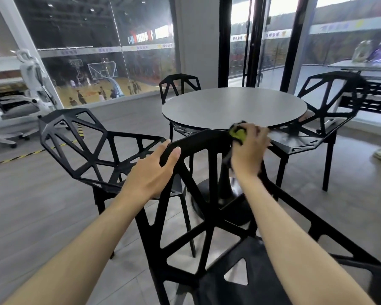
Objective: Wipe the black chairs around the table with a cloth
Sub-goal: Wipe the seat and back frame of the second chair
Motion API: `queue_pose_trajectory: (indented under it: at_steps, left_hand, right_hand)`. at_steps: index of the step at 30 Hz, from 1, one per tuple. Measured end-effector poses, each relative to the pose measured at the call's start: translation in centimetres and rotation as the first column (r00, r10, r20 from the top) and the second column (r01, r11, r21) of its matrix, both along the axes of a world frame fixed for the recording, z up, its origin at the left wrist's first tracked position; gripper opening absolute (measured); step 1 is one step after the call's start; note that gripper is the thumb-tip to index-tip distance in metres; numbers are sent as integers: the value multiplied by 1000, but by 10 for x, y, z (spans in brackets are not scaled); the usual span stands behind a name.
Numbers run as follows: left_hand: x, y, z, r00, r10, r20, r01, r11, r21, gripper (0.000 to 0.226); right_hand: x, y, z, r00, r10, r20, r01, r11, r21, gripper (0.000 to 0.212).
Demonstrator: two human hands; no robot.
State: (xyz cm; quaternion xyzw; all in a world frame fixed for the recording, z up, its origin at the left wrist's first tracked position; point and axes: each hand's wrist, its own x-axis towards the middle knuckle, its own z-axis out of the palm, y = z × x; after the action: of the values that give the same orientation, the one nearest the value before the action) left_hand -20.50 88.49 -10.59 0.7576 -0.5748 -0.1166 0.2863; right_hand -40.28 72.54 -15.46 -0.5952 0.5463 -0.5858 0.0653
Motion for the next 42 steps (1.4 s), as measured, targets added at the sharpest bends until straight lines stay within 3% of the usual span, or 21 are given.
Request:
queue_pose_trajectory:
  at_steps: [4, 8, 15, 20, 23, 27, 33, 39, 42]
  left_hand:
    - [3, 0, -2, 1000, -5, -8, 5, 1000, -6, 70]
    - [0, 1, 0, 1000, -8, 21, 8, 1000, -10, 66]
    - [2, 0, -2, 1000, -9, 18, 10, 1000, -22, 63]
    - [5, -3, -5, 1000, -19, 22, 20, 999, -37, 64]
    - [7, -4, -6, 1000, -12, 11, 13, 999, -49, 62]
    - [8, -8, -8, 1000, -9, 8, 9, 999, -37, 64]
    - [9, -9, -10, 1000, -14, -4, 13, 999, -50, 65]
    - [5, -5, -6, 1000, -8, 4, 8, 999, -50, 65]
    - [5, -5, -4, 1000, -9, 22, 10, 999, -37, 66]
  right_hand:
    - [41, 25, 1, 949, 171, -266, -211, 969, -127, 47]
    - [2, 12, -6, 893, 174, -414, -239, 965, -112, 53]
    - [-46, 15, -74, 989, 93, -117, -90, 995, 33, 54]
    - [-41, 14, -53, 993, 117, -8, -117, 991, -60, 50]
    - [-32, 5, -26, 990, 129, -53, -138, 970, -199, 49]
    - [-44, 4, -47, 992, 88, -87, -92, 995, -40, 48]
    - [-72, 16, -94, 991, 16, -129, -9, 998, 56, 43]
    - [-72, 20, -102, 997, -67, 44, 55, 974, 221, 39]
    - [-44, 26, -81, 997, -36, 62, 26, 987, 156, 38]
